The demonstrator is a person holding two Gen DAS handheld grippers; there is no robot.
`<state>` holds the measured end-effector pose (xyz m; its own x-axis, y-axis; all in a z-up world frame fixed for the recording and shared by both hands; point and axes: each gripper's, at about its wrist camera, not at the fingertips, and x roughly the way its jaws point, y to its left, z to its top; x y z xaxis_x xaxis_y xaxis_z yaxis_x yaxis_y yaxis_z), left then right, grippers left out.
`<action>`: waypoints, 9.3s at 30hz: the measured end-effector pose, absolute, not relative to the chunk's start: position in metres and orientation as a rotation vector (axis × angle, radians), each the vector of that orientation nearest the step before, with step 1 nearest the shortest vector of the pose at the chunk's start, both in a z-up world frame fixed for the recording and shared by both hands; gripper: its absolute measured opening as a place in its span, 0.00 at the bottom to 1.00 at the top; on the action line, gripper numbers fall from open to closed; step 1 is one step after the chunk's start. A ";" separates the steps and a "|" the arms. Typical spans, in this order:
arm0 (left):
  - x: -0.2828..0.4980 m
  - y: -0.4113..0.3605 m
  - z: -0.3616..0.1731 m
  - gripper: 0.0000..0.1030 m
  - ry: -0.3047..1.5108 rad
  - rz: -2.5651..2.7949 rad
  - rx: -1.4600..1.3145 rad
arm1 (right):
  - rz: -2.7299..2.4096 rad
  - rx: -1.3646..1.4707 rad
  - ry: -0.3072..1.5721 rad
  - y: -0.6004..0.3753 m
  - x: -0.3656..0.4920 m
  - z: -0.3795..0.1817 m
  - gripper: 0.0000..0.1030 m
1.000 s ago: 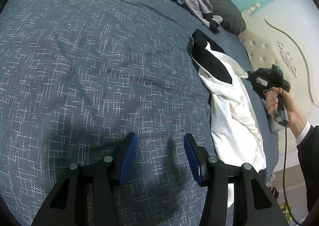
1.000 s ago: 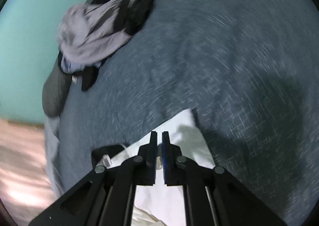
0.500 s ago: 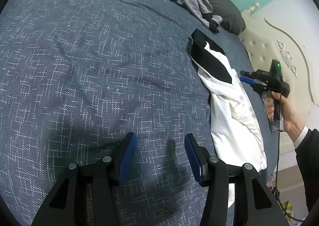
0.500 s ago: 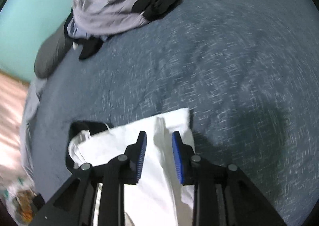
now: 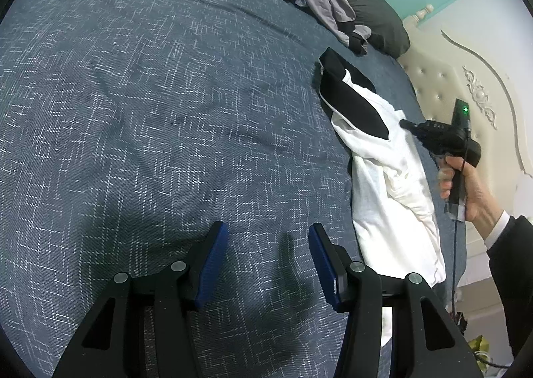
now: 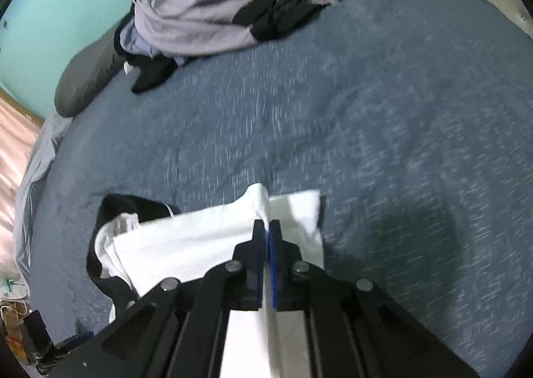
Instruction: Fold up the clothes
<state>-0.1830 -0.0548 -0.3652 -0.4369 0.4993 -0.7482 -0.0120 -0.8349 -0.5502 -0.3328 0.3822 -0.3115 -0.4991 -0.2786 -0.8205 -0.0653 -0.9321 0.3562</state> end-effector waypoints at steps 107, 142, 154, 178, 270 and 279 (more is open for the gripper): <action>-0.183 -0.032 -0.359 0.54 -0.633 2.294 -1.441 | -2.500 1.568 -0.230 0.341 -0.284 -0.314 0.13; -0.181 -0.034 -0.360 0.54 -0.634 2.295 -1.443 | -2.574 1.534 -0.607 0.397 -0.294 -0.319 0.02; -0.183 -0.032 -0.360 0.54 -0.625 2.299 -1.443 | -2.579 1.455 -0.675 0.411 -0.298 -0.311 0.02; -0.185 -0.032 -0.361 0.54 -0.624 2.295 -1.441 | -2.499 1.474 -0.270 0.346 -0.346 -0.318 0.02; -0.147 0.094 -0.354 0.29 -0.454 1.944 -1.613 | -2.211 1.614 -0.557 0.376 -0.126 -0.321 0.02; -0.140 0.089 -0.344 0.07 -0.410 1.935 -1.582 | -2.246 1.610 -0.613 0.394 -0.115 -0.313 0.01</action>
